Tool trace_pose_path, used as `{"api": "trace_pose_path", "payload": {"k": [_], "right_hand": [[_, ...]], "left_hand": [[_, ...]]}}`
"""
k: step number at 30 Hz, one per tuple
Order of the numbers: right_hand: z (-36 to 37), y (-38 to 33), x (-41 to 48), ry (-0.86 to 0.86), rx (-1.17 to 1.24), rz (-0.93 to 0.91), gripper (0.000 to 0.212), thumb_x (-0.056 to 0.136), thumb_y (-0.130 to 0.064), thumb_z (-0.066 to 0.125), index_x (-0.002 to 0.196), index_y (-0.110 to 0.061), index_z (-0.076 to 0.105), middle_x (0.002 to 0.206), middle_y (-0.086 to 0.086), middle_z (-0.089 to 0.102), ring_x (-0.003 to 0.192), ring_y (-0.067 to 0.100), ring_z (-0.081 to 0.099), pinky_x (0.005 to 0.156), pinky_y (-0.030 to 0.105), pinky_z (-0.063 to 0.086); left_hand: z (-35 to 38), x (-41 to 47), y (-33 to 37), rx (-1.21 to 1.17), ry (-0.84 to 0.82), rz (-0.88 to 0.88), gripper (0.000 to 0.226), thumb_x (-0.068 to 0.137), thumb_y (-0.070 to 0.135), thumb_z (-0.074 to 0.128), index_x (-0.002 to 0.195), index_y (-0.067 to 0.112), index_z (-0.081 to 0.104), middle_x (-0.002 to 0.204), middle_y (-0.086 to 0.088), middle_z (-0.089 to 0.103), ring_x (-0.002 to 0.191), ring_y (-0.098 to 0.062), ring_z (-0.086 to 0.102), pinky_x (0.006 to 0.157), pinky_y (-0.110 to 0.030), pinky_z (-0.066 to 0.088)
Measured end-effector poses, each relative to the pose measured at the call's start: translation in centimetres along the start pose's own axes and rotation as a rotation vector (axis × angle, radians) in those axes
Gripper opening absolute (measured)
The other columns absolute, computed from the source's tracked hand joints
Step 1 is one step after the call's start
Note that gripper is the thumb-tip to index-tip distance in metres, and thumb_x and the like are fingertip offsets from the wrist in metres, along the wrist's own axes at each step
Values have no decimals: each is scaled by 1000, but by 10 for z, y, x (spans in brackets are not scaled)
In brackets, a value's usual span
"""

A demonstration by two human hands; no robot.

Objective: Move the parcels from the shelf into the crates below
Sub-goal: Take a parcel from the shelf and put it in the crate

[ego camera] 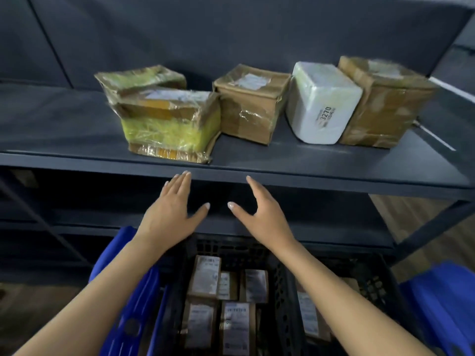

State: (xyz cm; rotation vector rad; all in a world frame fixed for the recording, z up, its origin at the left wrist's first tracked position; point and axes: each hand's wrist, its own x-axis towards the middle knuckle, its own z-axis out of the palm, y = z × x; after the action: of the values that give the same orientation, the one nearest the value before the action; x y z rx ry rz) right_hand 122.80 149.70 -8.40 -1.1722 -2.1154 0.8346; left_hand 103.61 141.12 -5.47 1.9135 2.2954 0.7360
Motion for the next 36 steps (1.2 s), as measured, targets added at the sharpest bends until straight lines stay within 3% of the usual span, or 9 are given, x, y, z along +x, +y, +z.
{"api": "trace_pose_path", "payload": {"k": [4, 18, 22, 24, 28, 33, 36], "right_hand": [[-15, -29, 23, 11, 5, -37, 88, 80, -72, 51, 151, -34, 17, 158, -15, 20, 143, 5, 20, 103, 19, 21], [-11, -83, 103, -7, -3, -1, 96, 81, -68, 58, 154, -23, 16, 160, -5, 19, 145, 15, 21, 111, 34, 28], [3, -90, 125, 21, 3, -11, 93, 81, -64, 60, 152, -18, 23, 158, -3, 27, 143, 15, 27, 110, 32, 30], [10, -94, 136, 19, 18, -6, 87, 80, -63, 62, 148, -19, 32, 153, -4, 37, 139, 15, 36, 107, 33, 38], [23, -100, 150, 51, 78, 8, 65, 78, -55, 69, 131, -26, 45, 127, -10, 59, 116, 12, 57, 80, 26, 43], [37, -103, 157, 123, 101, 31, 74, 76, -55, 71, 135, -26, 37, 127, -8, 60, 111, 17, 61, 85, 33, 52], [42, -104, 157, 120, 73, 40, 87, 75, -53, 73, 143, -22, 29, 136, -6, 55, 117, 19, 59, 89, 35, 52]], "left_hand": [[-38, 15, -1, 40, 63, -12, 85, 89, 57, 48, 153, 15, 13, 160, 0, 17, 148, -17, 10, 111, -38, 32], [-104, 78, -51, 123, 187, -104, 86, 88, 52, 52, 152, 10, 14, 160, -3, 16, 148, -20, 10, 108, -46, 33], [-110, 102, -76, 141, 197, -95, 88, 88, 49, 56, 152, 5, 14, 160, -7, 17, 148, -23, 9, 113, -46, 28], [-112, 114, -90, 129, 205, -102, 89, 86, 46, 60, 151, 5, 14, 159, -8, 19, 148, -23, 11, 113, -46, 29], [-109, 132, -112, 50, 166, -148, 82, 82, 47, 64, 145, 9, 28, 149, -11, 38, 137, -30, 34, 101, -47, 41], [-94, 142, -125, -115, 127, -209, 67, 84, 54, 59, 135, 14, 44, 123, -15, 60, 112, -34, 56, 81, -35, 41], [-86, 141, -127, -147, 70, -200, 68, 83, 60, 57, 132, 13, 48, 119, -10, 63, 109, -31, 59, 81, -34, 45]]}}
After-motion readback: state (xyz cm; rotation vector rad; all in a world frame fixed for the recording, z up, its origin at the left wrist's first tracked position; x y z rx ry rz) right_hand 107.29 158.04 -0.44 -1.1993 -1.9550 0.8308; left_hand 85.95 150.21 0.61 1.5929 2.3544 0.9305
